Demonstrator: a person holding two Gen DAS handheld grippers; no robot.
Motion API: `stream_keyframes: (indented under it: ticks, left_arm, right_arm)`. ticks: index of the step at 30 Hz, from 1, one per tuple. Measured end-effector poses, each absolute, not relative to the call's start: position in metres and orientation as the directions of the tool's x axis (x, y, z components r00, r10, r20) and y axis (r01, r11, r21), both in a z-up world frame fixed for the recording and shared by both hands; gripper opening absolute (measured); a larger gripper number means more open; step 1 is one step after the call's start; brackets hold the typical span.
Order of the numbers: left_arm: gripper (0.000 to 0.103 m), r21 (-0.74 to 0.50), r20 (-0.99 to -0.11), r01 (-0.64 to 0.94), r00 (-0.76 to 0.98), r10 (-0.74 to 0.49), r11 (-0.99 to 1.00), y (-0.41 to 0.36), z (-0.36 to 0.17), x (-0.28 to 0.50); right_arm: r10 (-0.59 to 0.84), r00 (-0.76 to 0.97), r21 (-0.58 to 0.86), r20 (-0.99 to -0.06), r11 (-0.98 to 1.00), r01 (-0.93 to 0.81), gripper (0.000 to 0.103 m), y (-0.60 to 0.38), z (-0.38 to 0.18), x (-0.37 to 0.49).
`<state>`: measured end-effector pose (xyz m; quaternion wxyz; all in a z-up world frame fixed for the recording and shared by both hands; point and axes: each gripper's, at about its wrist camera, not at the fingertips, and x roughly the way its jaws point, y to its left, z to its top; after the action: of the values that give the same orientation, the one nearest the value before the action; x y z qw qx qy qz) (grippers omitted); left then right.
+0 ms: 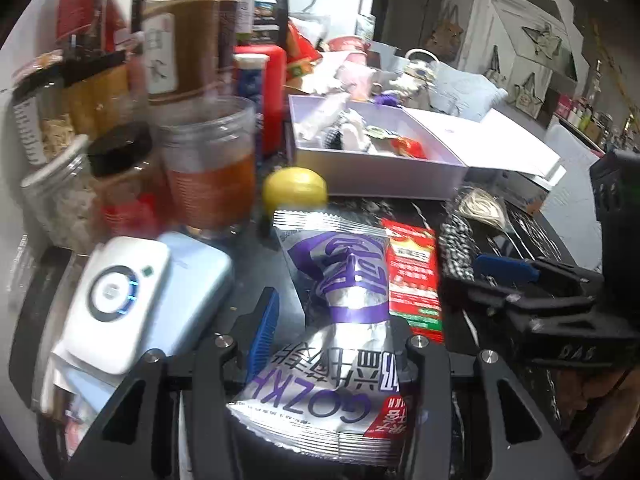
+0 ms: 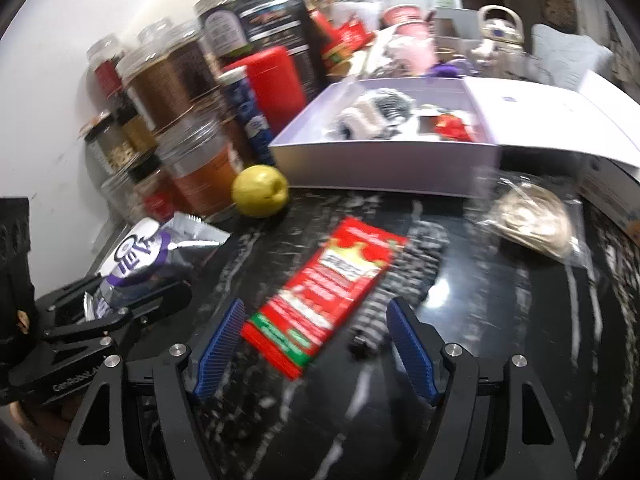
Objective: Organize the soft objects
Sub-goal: 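Close the right gripper on the red spicy packet while the left gripper holds the chip bag, then lift the red packet with the right gripper and carry both items toward the white box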
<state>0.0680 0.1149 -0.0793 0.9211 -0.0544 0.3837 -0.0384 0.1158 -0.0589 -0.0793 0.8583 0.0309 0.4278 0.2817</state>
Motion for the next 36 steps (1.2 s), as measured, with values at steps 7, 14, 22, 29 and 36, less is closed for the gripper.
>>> stream_keyframes:
  ticks: [7,14,22,29,36]
  left_arm:
    - [0.044,-0.152,-0.696,0.0,0.71,-0.107,0.988,0.135,-0.077,0.069]
    - [0.044,-0.189,-0.701,-0.006,0.701,-0.13,0.982,0.14,-0.081,0.069]
    - [0.044,-0.194,-0.703,-0.01,0.699,-0.132,0.981,0.135,-0.079,0.062]
    - [0.044,-0.193,-0.709,-0.024,0.694,-0.123,0.981,0.128,-0.077,0.052]
    - [0.044,-0.175,-0.721,-0.012,0.683,-0.12,0.984,0.103,-0.081,0.041]
  right_arm:
    - [0.402,0.452,0.197,-0.797,0.879,-0.435,0.075,-0.02,-0.096,0.129]
    - [0.352,0.446,0.194,-0.823,0.912,-0.362,0.09,-0.008,-0.106,0.145]
    - [0.28,0.53,0.032,-0.8,0.903,-0.428,0.059,0.007,-0.111,0.139]
    - [0.39,0.479,0.097,-0.787,0.844,-0.527,0.049,-0.014,-0.11,0.114]
    - [0.408,0.458,0.101,-0.79,0.823,-0.559,0.048,-0.047,-0.108,0.077]
